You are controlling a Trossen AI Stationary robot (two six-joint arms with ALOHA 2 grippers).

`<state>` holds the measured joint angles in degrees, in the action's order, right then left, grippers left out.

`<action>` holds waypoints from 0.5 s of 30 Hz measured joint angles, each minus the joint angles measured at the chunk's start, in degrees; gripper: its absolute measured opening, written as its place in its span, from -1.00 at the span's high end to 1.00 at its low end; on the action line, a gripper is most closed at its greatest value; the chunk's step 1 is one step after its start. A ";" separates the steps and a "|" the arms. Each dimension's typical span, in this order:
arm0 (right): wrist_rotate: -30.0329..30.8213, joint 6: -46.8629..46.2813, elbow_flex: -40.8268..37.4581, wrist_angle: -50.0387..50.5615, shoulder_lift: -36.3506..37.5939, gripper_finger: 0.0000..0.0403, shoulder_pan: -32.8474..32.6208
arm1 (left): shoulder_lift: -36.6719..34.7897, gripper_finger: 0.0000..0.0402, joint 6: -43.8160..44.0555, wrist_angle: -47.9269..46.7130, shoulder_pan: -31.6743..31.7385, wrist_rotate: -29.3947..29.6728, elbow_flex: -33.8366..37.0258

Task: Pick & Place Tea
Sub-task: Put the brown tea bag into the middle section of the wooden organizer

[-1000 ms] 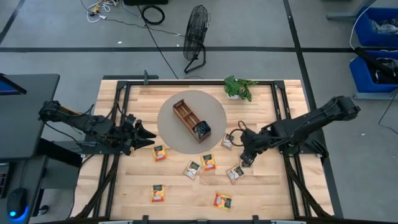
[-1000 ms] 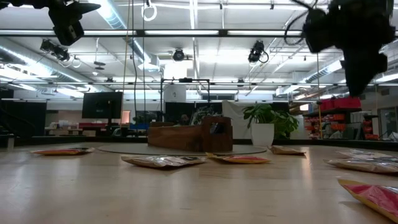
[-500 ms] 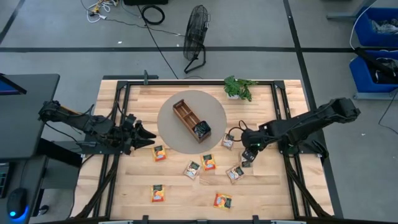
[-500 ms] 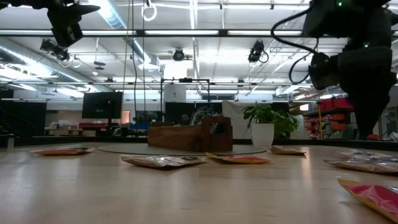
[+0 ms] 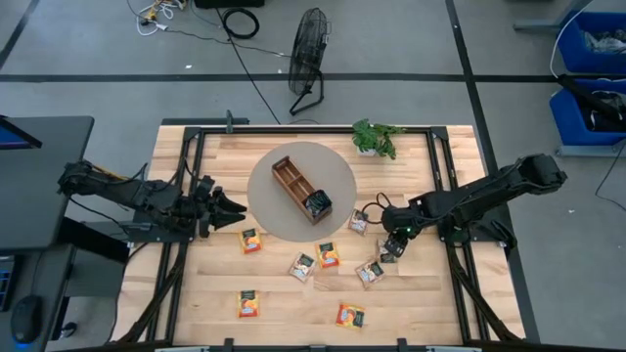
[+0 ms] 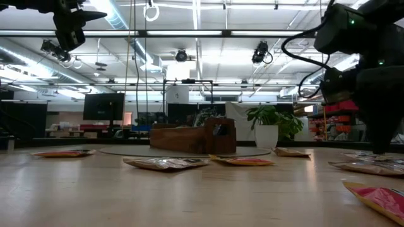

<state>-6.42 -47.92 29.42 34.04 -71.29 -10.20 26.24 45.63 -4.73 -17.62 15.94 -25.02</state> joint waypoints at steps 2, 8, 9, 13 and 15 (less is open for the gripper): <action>-1.05 1.09 -0.39 -1.38 0.00 0.20 -0.13 | 0.00 0.01 0.25 0.00 0.27 -0.02 0.00; -0.56 4.58 -1.76 -4.55 -1.47 0.20 -1.62 | 0.00 0.01 0.70 -0.09 1.18 -0.02 0.00; -0.01 4.94 -1.76 -4.65 -2.14 0.21 -1.99 | 0.00 0.01 0.95 -0.17 1.36 -0.02 0.00; 1.76 5.29 -1.58 -4.45 -3.88 0.24 -2.76 | 0.00 0.01 1.86 -0.44 1.88 -0.02 0.00; 2.58 5.37 -1.62 -4.70 -3.99 0.29 -2.84 | 0.00 0.01 1.96 -0.80 2.16 -0.02 0.00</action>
<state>-3.84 -42.56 27.80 29.34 -75.28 -13.04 26.24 47.59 -5.53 -15.47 15.92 -25.02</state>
